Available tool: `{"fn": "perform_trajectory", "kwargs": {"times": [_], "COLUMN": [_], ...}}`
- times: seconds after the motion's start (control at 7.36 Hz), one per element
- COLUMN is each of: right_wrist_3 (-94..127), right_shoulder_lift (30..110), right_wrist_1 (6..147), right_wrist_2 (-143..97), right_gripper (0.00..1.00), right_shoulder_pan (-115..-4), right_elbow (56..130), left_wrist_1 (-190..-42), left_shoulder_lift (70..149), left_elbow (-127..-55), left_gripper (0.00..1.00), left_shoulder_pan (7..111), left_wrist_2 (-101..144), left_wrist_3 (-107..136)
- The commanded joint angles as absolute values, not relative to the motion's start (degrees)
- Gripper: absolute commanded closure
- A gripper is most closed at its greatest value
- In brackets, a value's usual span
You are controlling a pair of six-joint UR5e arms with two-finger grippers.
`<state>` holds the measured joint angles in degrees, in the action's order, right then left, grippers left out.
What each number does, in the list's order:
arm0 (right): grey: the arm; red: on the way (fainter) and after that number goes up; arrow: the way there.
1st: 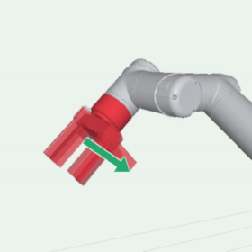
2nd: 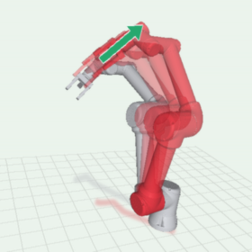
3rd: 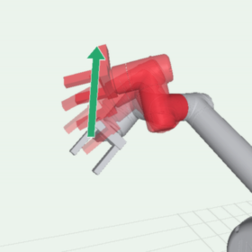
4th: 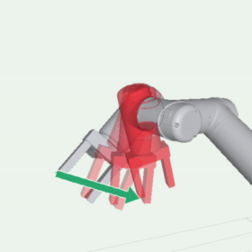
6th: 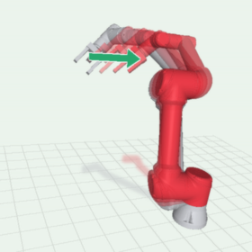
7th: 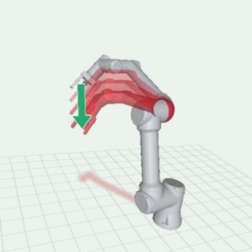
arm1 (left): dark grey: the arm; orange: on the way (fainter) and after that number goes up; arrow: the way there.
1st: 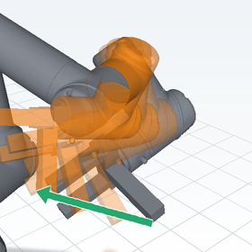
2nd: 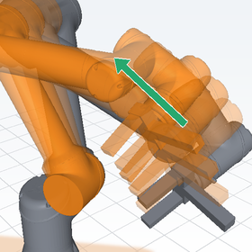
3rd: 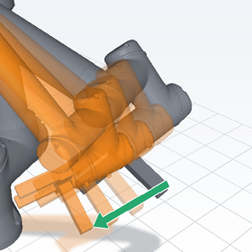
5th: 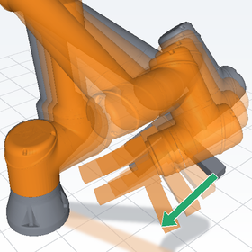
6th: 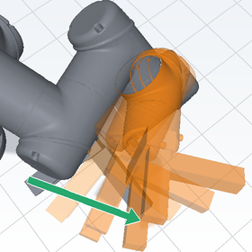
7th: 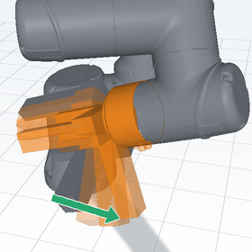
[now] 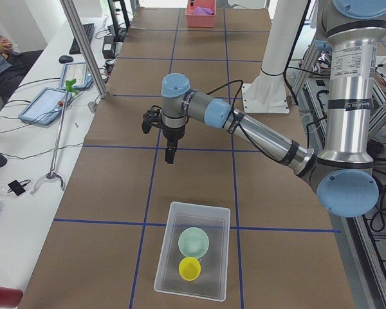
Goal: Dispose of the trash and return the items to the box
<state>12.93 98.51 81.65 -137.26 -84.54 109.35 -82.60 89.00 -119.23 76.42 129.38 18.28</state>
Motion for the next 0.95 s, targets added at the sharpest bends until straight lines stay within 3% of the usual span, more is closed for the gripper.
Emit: {"fn": "perform_trajectory", "kwargs": {"times": [0.0,0.81], "right_wrist_3": [13.27,13.36], "right_shoulder_lift": [98.44,98.35], "right_wrist_1": [81.65,81.65], "right_wrist_2": [-137.29,-137.2], "right_gripper": [0.0,0.0], "right_shoulder_pan": [-83.85,-83.67], "right_elbow": [109.34,109.34], "left_wrist_1": [-82.79,-83.67], "left_shoulder_lift": [89.03,89.12], "left_elbow": [-118.57,-118.83], "left_gripper": [0.02,0.02], "left_shoulder_pan": [76.38,76.38], "left_wrist_2": [129.38,129.38], "left_wrist_3": [18.19,18.19]}}
